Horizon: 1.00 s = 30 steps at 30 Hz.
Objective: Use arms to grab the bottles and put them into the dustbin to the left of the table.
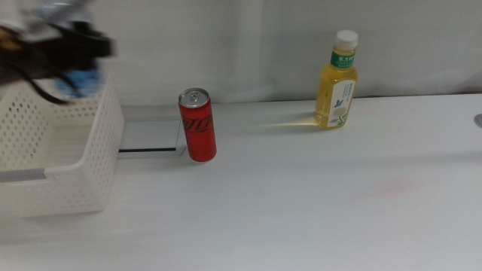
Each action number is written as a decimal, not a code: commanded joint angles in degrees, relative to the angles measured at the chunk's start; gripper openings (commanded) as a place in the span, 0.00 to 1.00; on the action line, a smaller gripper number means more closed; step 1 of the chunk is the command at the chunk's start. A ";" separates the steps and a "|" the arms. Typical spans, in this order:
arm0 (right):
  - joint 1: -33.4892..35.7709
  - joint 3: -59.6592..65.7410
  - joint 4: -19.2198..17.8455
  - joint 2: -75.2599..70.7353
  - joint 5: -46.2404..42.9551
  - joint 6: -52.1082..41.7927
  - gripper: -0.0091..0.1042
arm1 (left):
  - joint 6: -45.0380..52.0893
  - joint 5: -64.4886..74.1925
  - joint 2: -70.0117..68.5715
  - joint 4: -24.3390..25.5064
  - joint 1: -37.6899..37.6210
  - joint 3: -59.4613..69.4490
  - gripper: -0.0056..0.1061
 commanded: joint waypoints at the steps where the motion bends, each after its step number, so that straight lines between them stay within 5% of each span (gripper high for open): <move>1: -0.28 0.42 -0.03 -0.25 -0.55 -0.40 0.95 | 0.12 4.48 -0.45 -0.08 5.63 -3.38 0.02; 9: -0.28 0.42 -0.03 -0.25 -0.55 -0.40 0.95 | -0.57 11.87 4.26 -0.38 16.54 -8.09 0.02; 30: -0.28 0.42 -0.03 -0.25 -0.44 -0.40 0.95 | -0.14 16.35 27.44 -5.16 16.39 -13.32 0.02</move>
